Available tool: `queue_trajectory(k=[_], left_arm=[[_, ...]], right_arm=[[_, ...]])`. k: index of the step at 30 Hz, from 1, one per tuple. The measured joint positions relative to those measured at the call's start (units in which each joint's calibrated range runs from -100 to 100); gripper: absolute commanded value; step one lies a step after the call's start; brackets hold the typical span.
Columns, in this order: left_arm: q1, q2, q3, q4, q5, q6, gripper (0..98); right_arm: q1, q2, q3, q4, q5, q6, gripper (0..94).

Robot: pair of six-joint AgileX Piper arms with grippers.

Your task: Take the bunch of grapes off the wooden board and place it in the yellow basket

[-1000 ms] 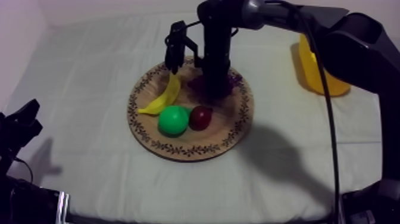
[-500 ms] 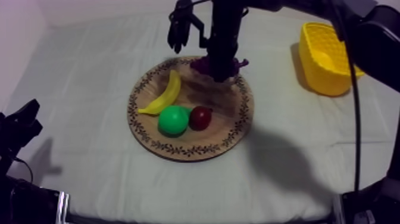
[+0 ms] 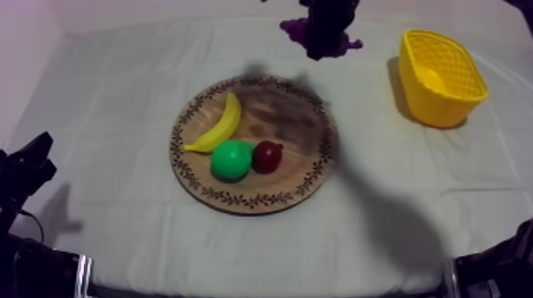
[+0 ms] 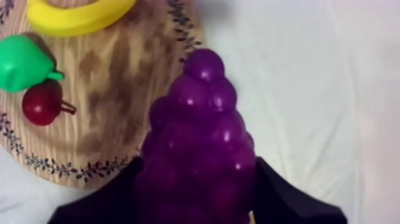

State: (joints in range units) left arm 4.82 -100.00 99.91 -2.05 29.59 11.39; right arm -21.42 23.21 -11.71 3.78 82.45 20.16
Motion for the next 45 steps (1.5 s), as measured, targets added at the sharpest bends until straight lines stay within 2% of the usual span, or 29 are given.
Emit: queue_trajectory(k=[18, 37, 45], left_arm=[[0.0, 0.0, 0.0, 0.0, 0.0, 0.0, 0.1], [0.0, 0.0, 0.0, 0.0, 0.0, 0.0, 0.1], [0.0, 0.0, 0.0, 0.0, 0.0, 0.0, 0.1]], right_arm=[[6.78, -11.79, 5.12, 2.92, -6.41, -6.6, 15.5], [15.0, -14.94, 11.13, 6.98, -15.99, -14.48, 14.2], [17.74, -15.67, 14.67, 8.16, -19.42, -16.56, 14.8]])
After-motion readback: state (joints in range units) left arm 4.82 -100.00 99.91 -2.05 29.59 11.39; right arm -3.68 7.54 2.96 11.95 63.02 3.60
